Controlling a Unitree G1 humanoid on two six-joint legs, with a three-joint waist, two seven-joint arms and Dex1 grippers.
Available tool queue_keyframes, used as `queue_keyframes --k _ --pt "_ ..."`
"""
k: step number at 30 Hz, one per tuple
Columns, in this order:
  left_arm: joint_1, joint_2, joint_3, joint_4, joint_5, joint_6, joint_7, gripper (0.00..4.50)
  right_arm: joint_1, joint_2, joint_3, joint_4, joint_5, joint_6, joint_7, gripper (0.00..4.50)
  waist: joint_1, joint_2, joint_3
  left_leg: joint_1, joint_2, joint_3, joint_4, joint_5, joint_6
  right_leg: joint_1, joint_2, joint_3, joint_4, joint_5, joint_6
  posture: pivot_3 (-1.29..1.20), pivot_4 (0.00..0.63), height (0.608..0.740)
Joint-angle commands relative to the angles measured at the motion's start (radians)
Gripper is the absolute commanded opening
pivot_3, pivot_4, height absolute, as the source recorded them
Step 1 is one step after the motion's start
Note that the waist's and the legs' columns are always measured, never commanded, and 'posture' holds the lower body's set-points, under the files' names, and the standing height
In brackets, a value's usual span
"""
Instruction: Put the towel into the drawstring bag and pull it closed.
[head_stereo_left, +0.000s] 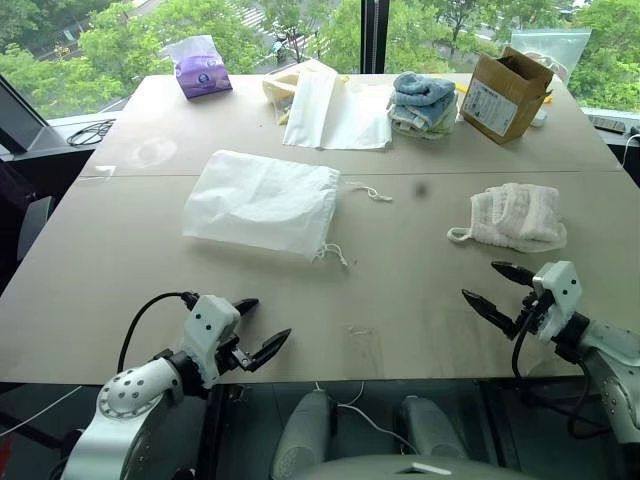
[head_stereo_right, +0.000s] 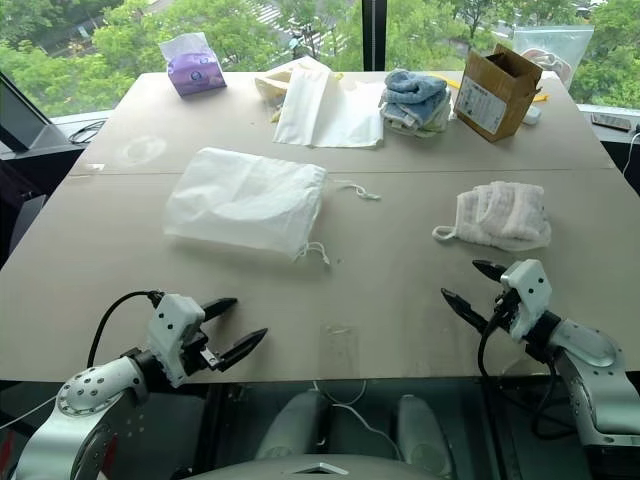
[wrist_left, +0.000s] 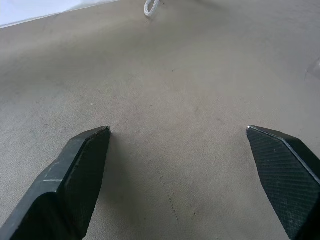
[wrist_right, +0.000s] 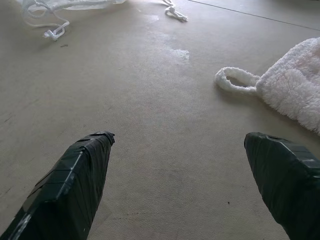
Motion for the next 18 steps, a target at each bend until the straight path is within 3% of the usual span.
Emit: queue_keyframes --k 1,18 --pt "-0.008 -0.004 -0.010 -0.010 0.004 -0.016 0.003 4.49 -0.005 -0.012 -0.031 -0.017 0.008 -0.030 0.009 4.50 0.000 0.000 0.000 0.000 0.000 0.000 0.000 0.000 0.000 0.000 0.000 0.000 0.000 0.000 0.000 0.00 0.150 0.740" --pt "-0.076 -0.042 -0.051 -0.044 -0.025 0.018 0.016 4.49 -0.022 -0.021 -0.018 -0.004 -0.006 -0.065 0.022 4.50 0.001 0.000 0.000 0.000 0.000 0.000 0.000 0.000 0.000 0.000 0.000 0.000 0.000 0.000 0.000 0.00 0.150 0.740"
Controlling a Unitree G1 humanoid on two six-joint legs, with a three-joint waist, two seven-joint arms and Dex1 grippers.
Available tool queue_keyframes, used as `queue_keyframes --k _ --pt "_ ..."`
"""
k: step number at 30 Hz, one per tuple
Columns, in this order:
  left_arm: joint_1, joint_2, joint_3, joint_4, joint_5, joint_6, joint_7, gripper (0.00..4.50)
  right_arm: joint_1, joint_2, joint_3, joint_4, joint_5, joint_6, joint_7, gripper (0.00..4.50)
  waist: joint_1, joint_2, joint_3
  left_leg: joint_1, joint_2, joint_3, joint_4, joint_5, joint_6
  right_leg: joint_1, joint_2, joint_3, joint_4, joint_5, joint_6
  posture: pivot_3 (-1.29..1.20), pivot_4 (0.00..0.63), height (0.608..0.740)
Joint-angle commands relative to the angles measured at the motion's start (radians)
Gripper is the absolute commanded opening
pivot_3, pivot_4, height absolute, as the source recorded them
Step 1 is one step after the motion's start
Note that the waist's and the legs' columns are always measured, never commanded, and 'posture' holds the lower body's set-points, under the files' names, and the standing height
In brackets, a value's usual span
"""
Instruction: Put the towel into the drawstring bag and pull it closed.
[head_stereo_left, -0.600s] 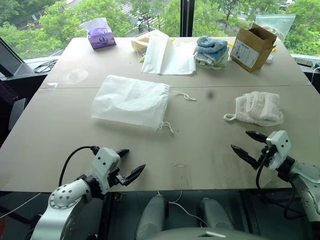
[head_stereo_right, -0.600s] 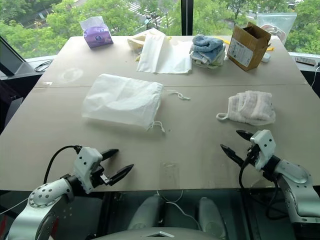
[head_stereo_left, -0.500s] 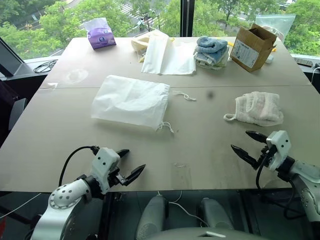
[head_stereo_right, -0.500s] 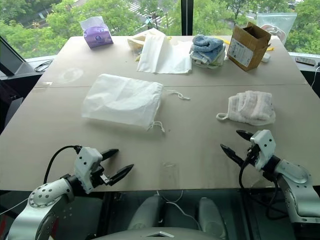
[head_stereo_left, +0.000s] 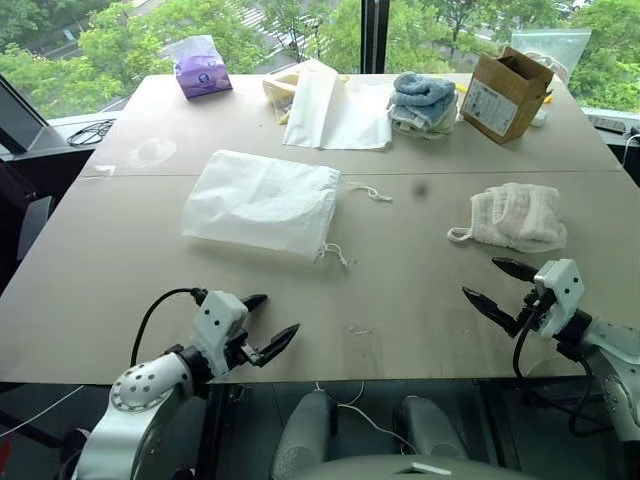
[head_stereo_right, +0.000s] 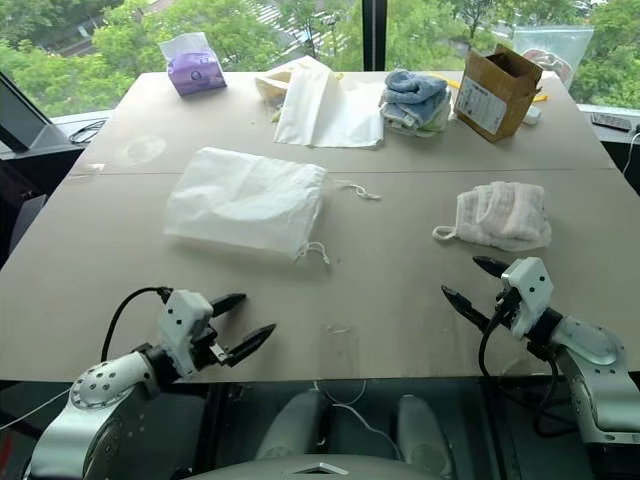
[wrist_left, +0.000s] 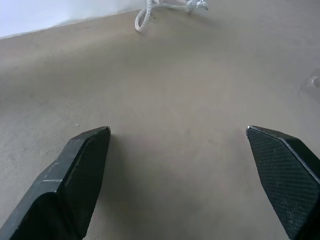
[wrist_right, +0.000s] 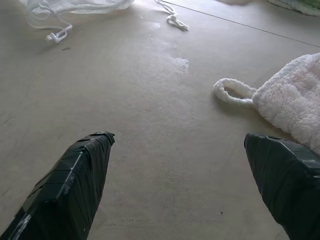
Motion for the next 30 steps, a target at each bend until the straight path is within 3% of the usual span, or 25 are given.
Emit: queue_keyframes --k 1,6,12,15,18,22,30 --pt "-0.030 -0.011 -0.024 -0.071 -0.026 0.025 0.017 4.49 -0.015 -0.009 -0.016 -0.012 0.003 -0.026 0.009 4.50 0.000 0.000 0.000 0.000 0.000 0.000 0.000 0.000 0.000 0.000 0.000 0.000 0.000 0.000 0.000 0.00 0.150 0.740" --pt "-0.140 -0.052 -0.108 -0.153 -0.037 0.126 0.085 4.49 -0.002 -0.003 0.013 -0.062 0.046 -0.029 0.072 4.50 0.001 0.000 0.000 0.000 0.000 0.000 0.001 0.000 0.000 0.000 0.000 0.000 0.000 0.000 0.000 0.00 0.150 0.740" --pt "-0.400 -0.163 -0.264 -0.122 0.081 0.220 0.249 4.49 0.006 0.030 0.034 -0.164 0.153 -0.024 0.135 4.50 0.001 0.000 0.000 -0.001 -0.001 -0.001 0.002 0.000 0.000 0.001 0.001 -0.002 0.001 0.000 0.000 0.00 0.150 0.740" --pt "-0.509 -0.212 -0.327 -0.060 0.173 0.229 0.331 4.49 0.000 0.024 0.052 -0.177 0.152 -0.007 0.135 4.50 0.000 -0.001 0.001 -0.001 -0.001 -0.001 0.003 0.000 0.000 0.001 0.001 -0.002 0.001 0.000 0.001 0.00 0.150 0.740" --pt "-0.644 -0.290 -0.399 0.060 0.386 0.278 0.549 4.49 -0.018 0.027 0.056 -0.172 0.123 -0.032 0.124 4.50 0.001 -0.001 0.001 -0.001 -0.002 -0.002 0.004 0.000 0.000 0.001 0.002 -0.002 0.001 0.000 0.001 0.00 0.150 0.740" --pt "-0.675 -0.318 -0.451 0.108 0.532 0.331 0.655 4.49 -0.032 0.030 0.047 -0.150 0.104 -0.059 0.115 4.50 -0.003 -0.002 0.001 -0.002 -0.002 -0.001 0.003 0.000 0.000 0.001 0.002 -0.001 0.001 0.000 0.001 0.00 0.150 0.740" --pt "-0.692 -0.375 -0.423 0.167 0.672 0.414 0.781 4.49 -0.029 0.034 0.044 -0.139 0.096 -0.080 0.102 4.50 0.003 -0.002 0.001 -0.003 -0.002 -0.002 0.003 0.000 0.000 0.000 0.001 -0.002 0.000 0.000 0.001 0.00 0.150 0.740"
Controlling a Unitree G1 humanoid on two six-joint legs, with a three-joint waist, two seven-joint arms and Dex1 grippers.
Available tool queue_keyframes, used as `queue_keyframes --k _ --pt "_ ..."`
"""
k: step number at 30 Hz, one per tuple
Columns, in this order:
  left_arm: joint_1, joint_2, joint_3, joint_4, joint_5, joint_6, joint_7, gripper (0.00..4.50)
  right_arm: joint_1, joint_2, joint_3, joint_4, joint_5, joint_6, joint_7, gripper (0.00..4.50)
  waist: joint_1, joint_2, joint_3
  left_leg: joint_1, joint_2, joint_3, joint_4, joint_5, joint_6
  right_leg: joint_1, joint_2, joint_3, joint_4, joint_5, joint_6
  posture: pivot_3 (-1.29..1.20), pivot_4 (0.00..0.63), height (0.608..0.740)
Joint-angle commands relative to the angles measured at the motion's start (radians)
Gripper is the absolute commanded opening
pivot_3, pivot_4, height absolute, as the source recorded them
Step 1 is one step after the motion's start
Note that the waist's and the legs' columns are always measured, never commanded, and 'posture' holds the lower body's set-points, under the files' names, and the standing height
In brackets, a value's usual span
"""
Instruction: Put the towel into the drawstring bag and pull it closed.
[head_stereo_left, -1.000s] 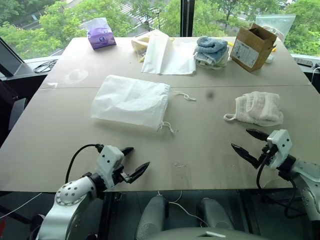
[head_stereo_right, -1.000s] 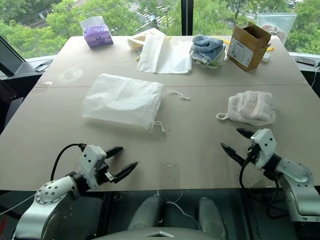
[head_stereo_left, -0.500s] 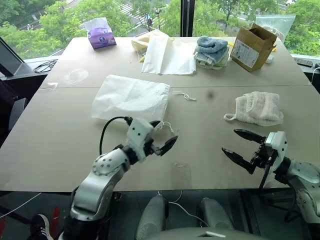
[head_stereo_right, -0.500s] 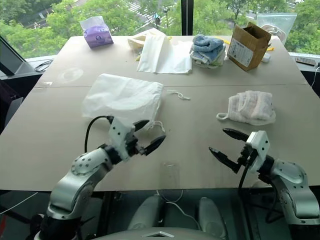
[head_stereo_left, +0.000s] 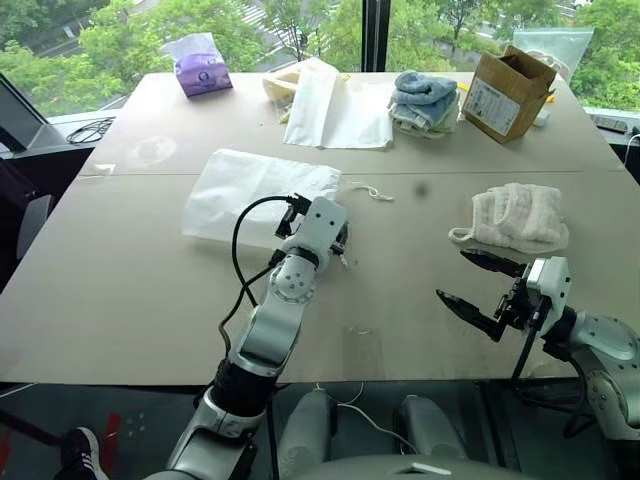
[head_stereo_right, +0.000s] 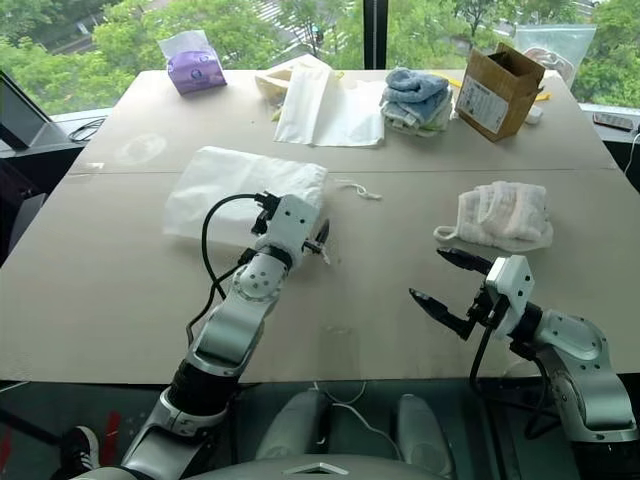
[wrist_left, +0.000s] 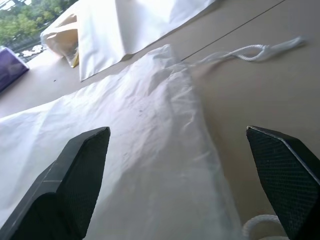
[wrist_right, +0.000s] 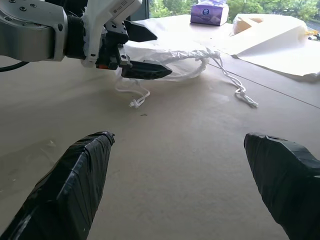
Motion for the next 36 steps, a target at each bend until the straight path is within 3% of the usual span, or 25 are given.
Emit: queue_keyframes --k 1,5,6,8,11,12,15,17,23,26,27,29,30,36 --pt "-0.022 -0.021 0.016 0.010 0.053 0.019 0.034 4.49 -0.003 0.002 -0.020 -0.017 0.004 -0.026 -0.006 4.50 0.000 0.000 0.000 0.000 0.000 0.000 0.000 0.000 0.000 0.000 0.000 0.000 0.000 0.000 0.000 0.00 0.150 0.740" --pt "-0.028 -0.025 0.029 0.019 0.082 -0.014 0.049 4.49 0.001 0.000 -0.024 -0.015 0.002 -0.034 -0.011 4.50 0.000 0.000 0.000 0.000 0.000 0.000 0.000 0.000 0.000 0.000 0.000 0.000 0.000 0.000 0.000 0.00 0.150 0.740" --pt "-0.021 -0.024 0.036 0.007 0.062 -0.054 0.033 4.25 0.001 0.000 -0.024 -0.013 0.002 -0.036 -0.012 4.50 -0.001 0.000 0.000 0.000 0.000 0.000 0.000 0.000 0.000 0.000 0.000 0.000 0.000 0.000 0.000 0.00 0.150 0.740" --pt "-0.002 -0.024 0.044 -0.019 0.028 -0.091 -0.006 3.69 0.003 0.000 -0.023 -0.012 0.001 -0.039 -0.013 4.50 -0.001 0.000 0.000 0.000 0.000 0.000 0.000 0.000 0.000 0.000 0.000 0.000 0.000 0.000 0.000 0.00 0.150 0.740" --pt "0.006 -0.031 0.060 -0.009 0.055 -0.047 0.006 2.15 0.001 0.003 -0.023 -0.009 0.000 -0.042 -0.016 4.50 -0.001 0.000 0.000 0.000 0.000 0.000 0.000 0.000 -0.001 0.000 0.000 0.000 0.000 0.000 0.000 0.00 0.150 0.740" --pt "0.007 -0.027 0.061 -0.001 0.072 -0.040 0.015 1.91 0.000 0.003 -0.023 -0.008 -0.001 -0.044 -0.016 4.50 -0.001 0.000 0.000 0.000 0.000 0.000 0.000 0.000 0.000 0.000 0.000 0.000 0.000 0.000 0.000 0.00 0.150 0.740" --pt "0.005 -0.017 0.067 0.021 0.117 -0.022 0.041 0.41 -0.003 0.005 -0.023 -0.003 0.000 -0.049 -0.017 4.50 0.000 0.000 0.000 0.000 0.000 0.000 0.000 0.000 0.000 0.000 0.000 0.000 0.000 0.000 0.000 0.00 0.150 0.740" --pt "0.003 -0.013 0.074 0.032 0.134 -0.013 0.052 0.10 -0.005 0.006 -0.023 0.000 0.000 -0.052 -0.018 4.50 0.000 0.000 0.000 0.000 0.000 0.000 0.000 0.000 0.000 0.000 0.000 0.000 0.000 0.000 0.000 0.00 0.150 0.740" --pt "0.009 -0.029 0.122 0.033 0.121 -0.023 0.049 0.10 -0.009 0.009 -0.028 0.006 -0.010 -0.067 -0.031 4.50 0.000 0.000 0.000 0.000 0.000 0.000 0.000 0.000 0.000 0.000 0.000 0.000 0.000 0.000 0.000 0.00 0.150 0.740" --pt "0.013 -0.036 0.162 -0.002 0.045 -0.074 -0.016 0.10 -0.054 0.026 -0.067 0.023 -0.039 -0.075 -0.119 4.50 -0.002 0.000 0.000 0.000 0.000 0.000 0.000 0.000 0.000 0.000 0.000 0.000 0.001 0.000 0.000 0.00 0.150 0.740" --pt "0.010 -0.036 0.174 -0.009 0.022 -0.090 -0.037 0.10 -0.077 0.034 -0.082 0.031 -0.048 -0.068 -0.161 4.50 -0.002 0.000 0.000 0.000 0.000 0.000 0.000 0.000 -0.001 0.000 -0.001 0.000 0.001 0.000 0.000 0.00 0.150 0.740" --pt "-0.003 -0.076 0.236 -0.053 -0.126 -0.114 -0.132 0.10 -0.212 0.088 -0.195 0.082 -0.005 0.076 -0.434 4.50 -0.003 -0.001 0.001 0.000 0.000 0.000 0.001 0.002 -0.004 0.000 0.000 0.000 0.001 0.000 0.000 0.00 0.150 0.740" --pt "-0.007 -0.097 0.264 -0.073 -0.196 -0.115 -0.173 0.10 -0.259 0.088 -0.230 0.110 0.000 0.132 -0.504 4.50 -0.004 0.000 0.001 0.000 0.001 0.000 0.001 0.003 -0.004 0.000 0.000 0.000 0.001 0.000 0.000 0.00 0.150 0.740" --pt "-0.024 -0.108 0.246 -0.092 -0.258 -0.088 -0.218 0.10 -0.396 0.028 -0.321 0.234 -0.014 0.440 -0.729 4.50 0.006 0.000 0.001 -0.002 0.000 0.002 0.000 0.003 -0.005 0.000 -0.001 0.000 0.001 0.000 0.000 0.00 0.150 0.740"
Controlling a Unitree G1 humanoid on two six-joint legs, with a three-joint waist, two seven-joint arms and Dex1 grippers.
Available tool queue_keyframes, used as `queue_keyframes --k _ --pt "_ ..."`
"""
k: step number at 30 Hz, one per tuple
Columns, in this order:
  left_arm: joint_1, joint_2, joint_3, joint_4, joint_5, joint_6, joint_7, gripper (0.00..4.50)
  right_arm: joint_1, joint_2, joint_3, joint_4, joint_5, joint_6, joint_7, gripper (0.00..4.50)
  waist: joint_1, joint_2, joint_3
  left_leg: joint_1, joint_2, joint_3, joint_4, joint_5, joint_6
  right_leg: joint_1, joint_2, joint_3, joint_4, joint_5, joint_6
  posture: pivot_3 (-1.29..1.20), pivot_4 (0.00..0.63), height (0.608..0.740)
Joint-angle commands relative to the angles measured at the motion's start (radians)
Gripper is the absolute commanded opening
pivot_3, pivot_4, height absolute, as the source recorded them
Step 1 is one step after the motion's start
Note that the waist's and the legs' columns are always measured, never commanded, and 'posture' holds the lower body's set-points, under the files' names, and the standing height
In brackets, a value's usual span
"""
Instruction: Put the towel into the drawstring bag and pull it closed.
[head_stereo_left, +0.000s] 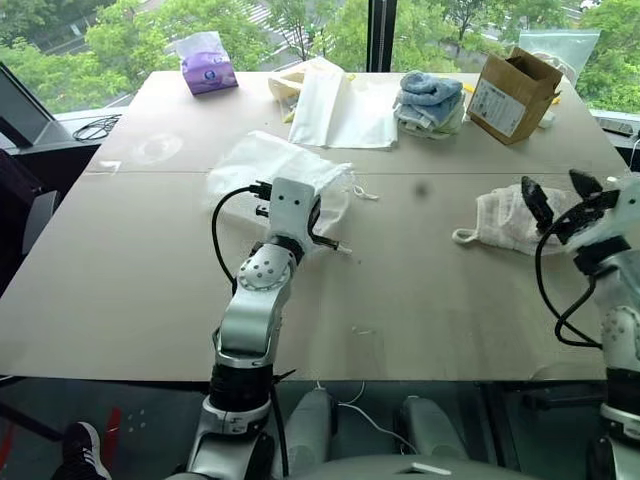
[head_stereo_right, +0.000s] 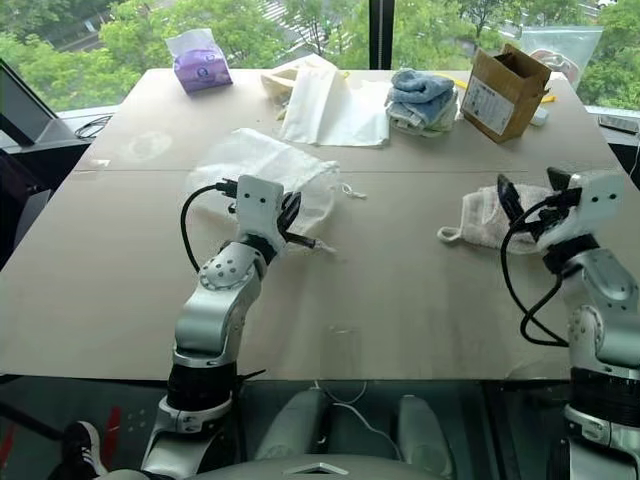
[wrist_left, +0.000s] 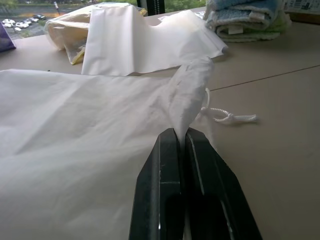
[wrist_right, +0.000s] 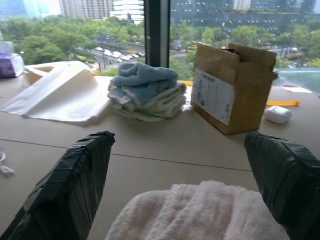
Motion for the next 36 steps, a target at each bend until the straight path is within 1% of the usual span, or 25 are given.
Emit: queue_keyframes --k 1,2,3,8,10,13,18,22,23,26,30,33,35,36 --pt "-0.024 -0.004 -0.016 -0.046 -0.022 0.001 -0.009 0.10 -0.059 -0.021 -0.087 0.060 0.041 0.210 -0.137 4.50 -0.004 0.000 0.000 0.000 0.000 0.001 -0.001 0.000 0.000 0.000 0.000 0.000 0.000 0.000 0.000 0.00 0.150 0.740" --pt "-0.026 -0.006 -0.021 -0.048 -0.022 0.004 -0.007 0.10 -0.082 -0.011 -0.121 0.087 0.107 0.268 -0.136 4.50 -0.006 0.000 0.000 -0.001 0.000 0.002 -0.001 0.000 0.000 -0.001 0.000 0.000 0.000 0.000 0.000 0.00 0.150 0.740" --pt "-0.030 -0.011 -0.023 -0.049 -0.022 0.009 -0.002 0.10 -0.098 -0.012 -0.136 0.112 0.142 0.315 -0.128 4.50 -0.007 0.000 0.000 -0.001 0.000 0.004 -0.001 0.000 0.000 -0.001 0.000 0.000 -0.001 0.000 0.000 0.00 0.150 0.740" --pt "-0.050 -0.022 -0.013 -0.043 -0.033 0.025 0.011 0.10 -0.131 -0.017 -0.150 0.205 0.228 0.492 -0.091 4.50 -0.013 0.000 0.000 0.000 0.000 0.006 -0.001 -0.002 0.004 -0.001 0.000 0.001 0.000 0.000 0.000 0.00 0.150 0.740" --pt "-0.053 -0.014 -0.009 -0.043 -0.034 0.024 0.010 0.10 -0.172 0.024 -0.208 0.217 0.359 0.592 -0.096 4.50 -0.014 0.000 0.000 0.000 0.001 0.005 -0.001 -0.003 0.004 -0.001 0.001 0.001 0.000 0.000 0.000 0.00 0.150 0.740" --pt "-0.053 -0.006 -0.008 -0.043 -0.036 0.025 0.010 0.10 -0.212 0.051 -0.246 0.225 0.438 0.660 -0.114 4.50 -0.017 0.000 0.000 0.000 0.001 0.007 -0.001 -0.003 0.005 -0.001 0.001 0.003 0.000 0.000 0.000 0.00 0.150 0.740" --pt "-0.041 -0.003 -0.020 -0.053 -0.036 0.031 0.012 0.10 -0.249 0.047 -0.114 0.204 0.359 0.643 -0.092 4.50 -0.013 0.000 0.000 0.000 0.001 0.006 0.000 -0.003 0.005 -0.001 0.001 0.002 0.000 0.000 0.000 0.00 0.150 0.740" --pt "-0.035 0.001 -0.028 -0.054 -0.034 0.033 0.011 0.10 -0.300 0.017 0.037 0.240 0.213 0.593 -0.098 4.50 -0.015 0.000 0.000 0.000 0.001 0.007 0.000 -0.003 0.005 -0.003 0.001 0.003 0.000 0.000 0.000 0.00 0.150 0.740" --pt "-0.033 0.002 -0.029 -0.055 -0.033 0.033 0.012 0.10 -0.312 0.016 0.059 0.253 0.188 0.587 -0.101 4.50 -0.016 0.000 0.000 -0.001 0.001 0.007 0.000 -0.003 0.004 -0.004 0.001 0.003 0.001 0.000 0.000 0.00 0.150 0.740" --pt "-0.031 0.005 -0.031 -0.057 -0.029 0.032 0.014 0.10 -0.336 -0.002 0.164 0.318 0.046 0.526 -0.123 4.50 -0.015 0.000 0.000 -0.001 0.001 0.007 0.000 -0.002 0.004 -0.004 0.001 0.003 0.001 0.000 0.000 0.00 0.150 0.740" --pt "-0.026 0.015 -0.039 -0.058 -0.019 0.028 0.017 0.10 -0.336 0.000 0.230 0.349 -0.055 0.465 -0.124 4.50 -0.013 0.000 0.000 -0.001 0.001 0.007 0.000 -0.001 0.001 -0.004 0.001 0.003 0.001 0.000 0.000 0.00 0.150 0.740" --pt "-0.021 0.014 -0.040 -0.060 -0.020 0.028 0.021 0.00 -0.324 -0.025 0.276 0.366 -0.129 0.408 -0.100 3.74 -0.013 0.000 0.000 -0.001 0.001 0.007 0.001 -0.001 0.001 -0.003 0.001 0.003 0.001 0.000 0.000 0.00 0.150 0.740" --pt "-0.017 0.015 -0.041 -0.060 -0.020 0.028 0.022 0.00 -0.318 -0.041 0.294 0.373 -0.168 0.379 -0.089 2.82 -0.013 0.000 0.000 -0.001 0.001 0.006 0.001 -0.001 0.001 -0.003 0.001 0.003 0.001 0.000 0.000 0.00 0.150 0.740" --pt "-0.015 0.016 -0.042 -0.061 -0.020 0.027 0.022 0.00 -0.314 -0.054 0.311 0.373 -0.194 0.361 -0.080 2.28 -0.012 0.000 0.000 -0.001 0.001 0.006 0.001 -0.001 0.001 -0.003 0.001 0.003 0.001 0.000 0.000 0.00 0.150 0.740"
